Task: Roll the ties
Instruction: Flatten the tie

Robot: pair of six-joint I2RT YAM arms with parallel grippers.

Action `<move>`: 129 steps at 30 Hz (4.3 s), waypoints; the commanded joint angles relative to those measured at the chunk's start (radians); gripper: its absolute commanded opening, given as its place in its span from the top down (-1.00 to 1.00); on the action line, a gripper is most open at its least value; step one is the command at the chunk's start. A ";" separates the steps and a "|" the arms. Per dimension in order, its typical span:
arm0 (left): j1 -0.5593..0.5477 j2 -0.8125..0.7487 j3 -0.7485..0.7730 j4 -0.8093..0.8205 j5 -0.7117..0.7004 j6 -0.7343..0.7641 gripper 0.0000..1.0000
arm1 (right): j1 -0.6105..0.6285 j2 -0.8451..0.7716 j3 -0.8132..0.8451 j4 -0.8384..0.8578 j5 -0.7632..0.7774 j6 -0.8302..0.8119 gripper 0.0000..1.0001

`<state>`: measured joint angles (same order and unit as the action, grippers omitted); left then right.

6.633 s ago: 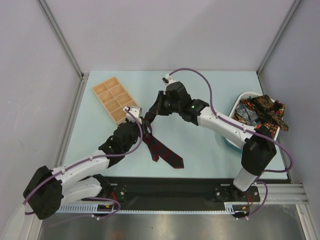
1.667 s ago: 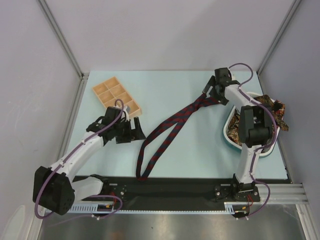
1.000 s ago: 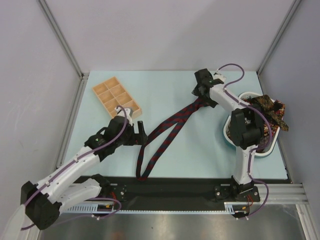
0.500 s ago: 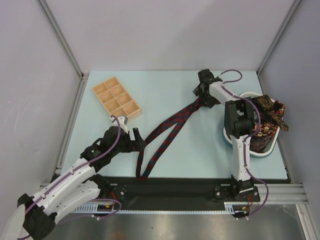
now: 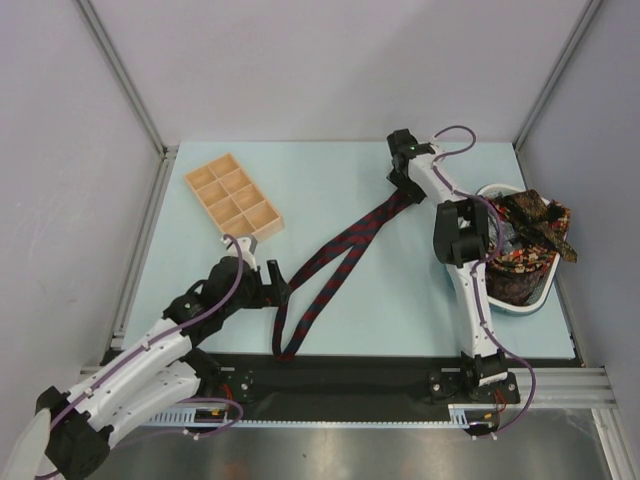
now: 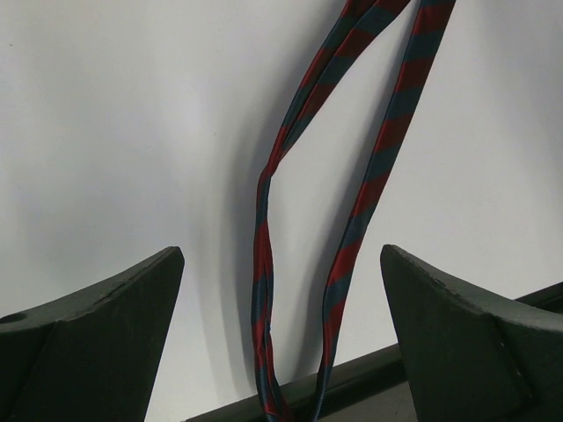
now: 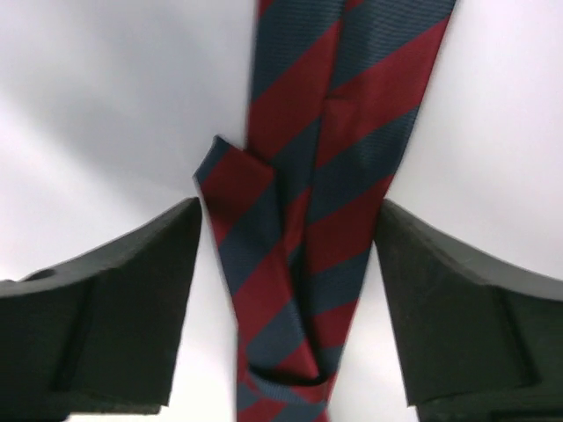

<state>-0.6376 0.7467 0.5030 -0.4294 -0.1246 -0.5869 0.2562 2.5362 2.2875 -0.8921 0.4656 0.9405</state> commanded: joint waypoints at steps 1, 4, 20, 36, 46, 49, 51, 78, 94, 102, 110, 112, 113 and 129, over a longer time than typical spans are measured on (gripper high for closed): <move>-0.010 0.013 -0.004 0.047 0.011 -0.002 -0.99 | -0.018 0.039 0.000 -0.053 0.061 -0.071 -0.53; -0.016 0.048 0.003 0.057 0.022 0.012 -0.99 | -0.049 0.009 -0.051 0.004 0.013 -0.120 -0.30; -0.221 0.374 0.204 0.046 0.034 0.093 -0.99 | -0.186 -0.025 -0.003 0.176 -0.195 -0.358 -0.18; -0.292 0.661 0.353 -0.152 0.028 0.088 -0.62 | -0.115 -0.172 -0.224 0.311 -0.281 -0.355 -1.00; -0.281 0.749 0.298 -0.060 0.204 0.042 0.34 | -0.071 -0.091 -0.130 0.173 -0.171 -0.273 -1.00; -0.251 0.744 0.292 -0.057 0.247 0.062 0.99 | -0.049 -0.059 -0.059 0.102 -0.083 -0.285 -0.99; -0.191 0.706 0.276 -0.040 0.291 0.074 0.99 | -0.037 -0.039 -0.020 0.053 -0.033 -0.290 -0.99; 0.208 0.865 0.499 -0.353 0.411 0.366 0.99 | -0.113 0.001 0.000 0.096 -0.108 -0.459 0.19; 0.208 0.930 0.718 -0.427 0.456 0.384 0.62 | -0.192 -0.010 0.013 0.099 -0.234 -0.629 0.29; 0.228 1.057 0.832 -0.480 0.376 0.389 0.92 | -0.195 -0.024 -0.016 0.105 -0.260 -0.625 0.28; 0.282 1.017 0.810 -0.459 0.342 0.395 0.98 | -0.209 -0.017 -0.023 0.105 -0.274 -0.625 0.32; 0.292 1.022 0.822 -0.456 0.350 0.400 0.94 | -0.210 -0.016 -0.020 0.099 -0.277 -0.632 0.32; 0.294 1.031 0.828 -0.456 0.344 0.403 0.93 | -0.209 -0.017 -0.022 0.091 -0.278 -0.635 0.31; 0.299 0.964 0.818 -0.450 0.128 0.372 -0.21 | -0.123 -0.368 -0.396 0.199 -0.253 -0.534 -0.76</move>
<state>-0.3454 1.7985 1.3212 -0.8974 0.0628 -0.2089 0.0753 2.3234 1.9682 -0.7452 0.1959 0.3569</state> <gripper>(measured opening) 0.602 0.873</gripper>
